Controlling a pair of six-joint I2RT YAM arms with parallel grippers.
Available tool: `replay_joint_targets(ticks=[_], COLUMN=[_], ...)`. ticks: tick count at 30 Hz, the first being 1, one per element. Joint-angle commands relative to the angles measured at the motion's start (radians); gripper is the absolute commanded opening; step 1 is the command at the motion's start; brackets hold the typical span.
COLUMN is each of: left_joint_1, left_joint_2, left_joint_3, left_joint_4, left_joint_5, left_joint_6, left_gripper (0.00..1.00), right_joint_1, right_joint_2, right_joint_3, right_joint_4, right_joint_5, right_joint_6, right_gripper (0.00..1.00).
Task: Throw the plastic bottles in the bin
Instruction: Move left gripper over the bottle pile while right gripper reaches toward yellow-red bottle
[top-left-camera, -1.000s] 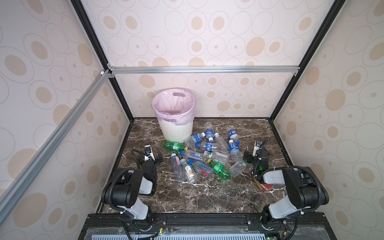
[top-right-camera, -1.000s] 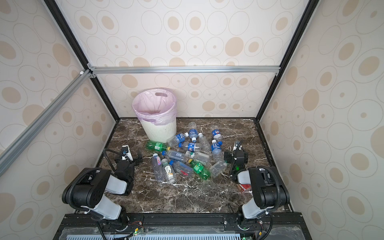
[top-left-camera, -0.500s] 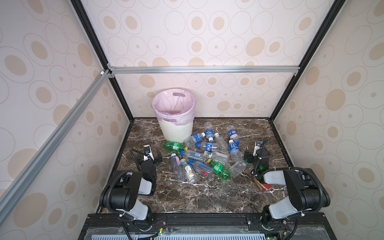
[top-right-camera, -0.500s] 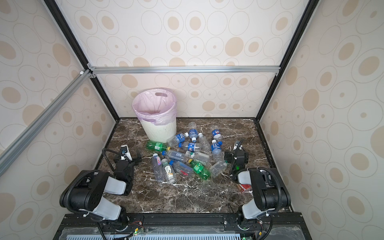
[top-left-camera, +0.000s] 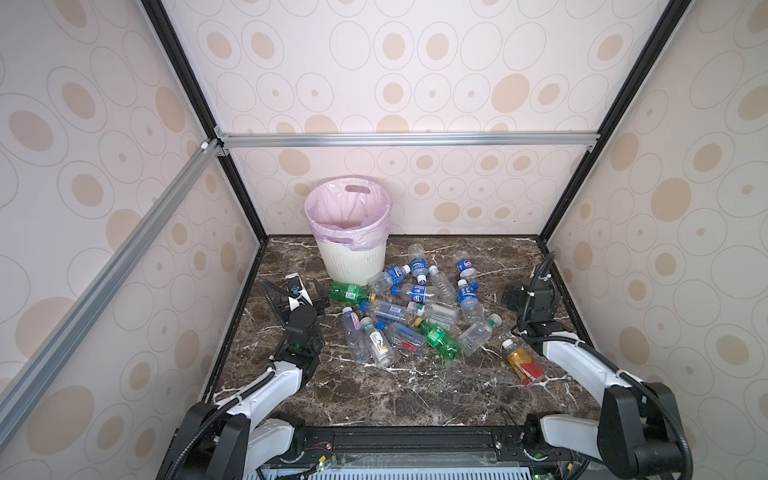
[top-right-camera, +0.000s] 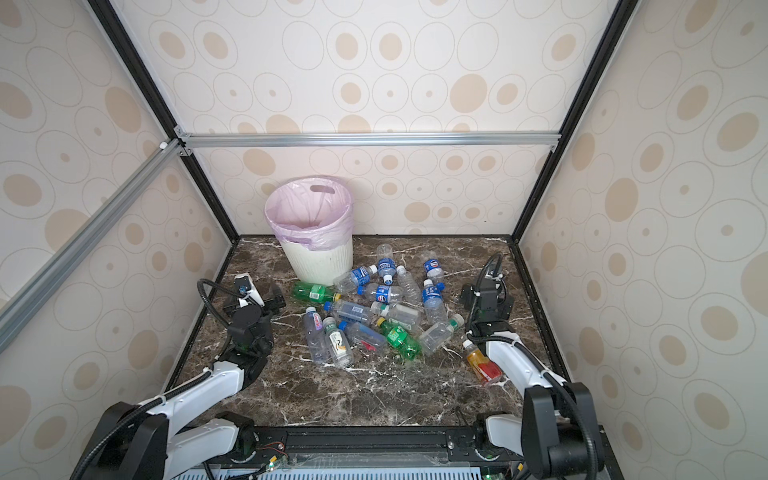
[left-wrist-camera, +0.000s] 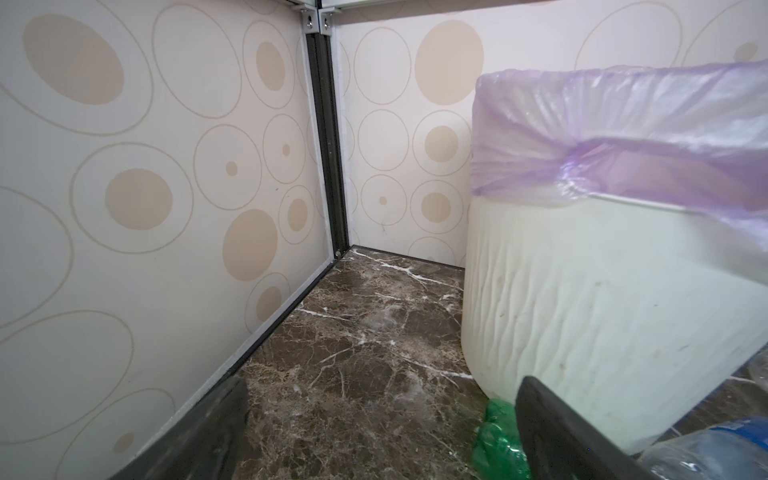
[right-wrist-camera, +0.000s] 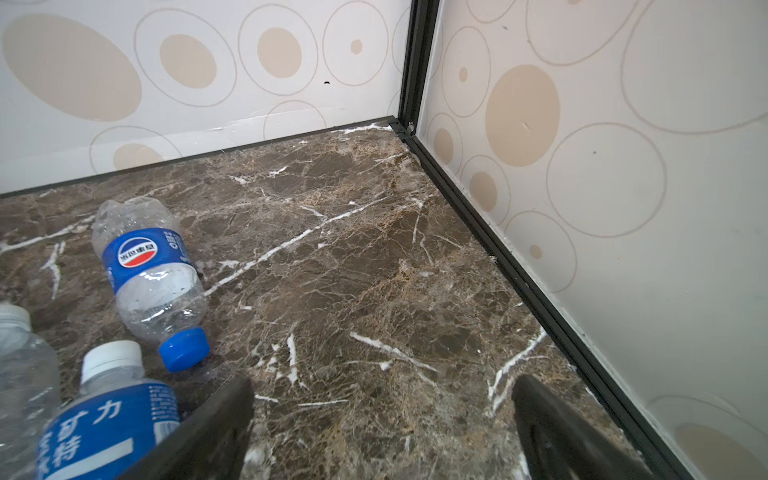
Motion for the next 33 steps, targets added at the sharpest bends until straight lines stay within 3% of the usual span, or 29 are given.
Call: replay_joint_targets(ticks=[1,5,9,11,15,18,22,33], left_joint_1=[-0.036,-0.107,-0.191,-0.237,-0.340,-0.379,-0.437,-0.476], left_joint_2=[-0.034,-0.021,0.021,0.062,0.138,0.180,0.221,0.195], left_joint_3=[0.094,0.172,0.242,0.284,0.360,0.405,0.446,0.402], left_joint_4=[-0.225,-0.311,-0.381,-0.408,-0.462,-0.483,-0.496,-0.451], left_joint_5=[0.022,0.114,0.173,0.230,0.239,0.329,0.387,0.431], left_joint_6=[-0.142,-0.248,-0.379,-0.410,-0.442,-0.491,-0.512,-0.532], left_gripper=[0.99,0.99,0.99,0.99,0.99,0.99,0.99,0.99], right_joint_1=[0.002,0.002,0.002,0.002,0.003,0.043,0.054,0.058], right_joint_2=[-0.038,-0.028,-0.071,-0.096,-0.122,-0.147,-0.134,-0.020], right_joint_3=[0.095,0.197,0.209,0.215,0.214,0.189,0.191,0.144], right_joint_4=[-0.370,-0.683,-0.825,-0.890,-1.000,-1.008,-1.015,-0.999], right_joint_5=[0.009,-0.006,-0.043,-0.081,-0.150,-0.121,-0.206,-0.300], right_joint_6=[0.129,0.184,0.188,0.190,0.192,0.224,0.264,0.303], right_gripper=[1.00,1.00,1.00,1.00,1.00,1.00,0.98,0.95])
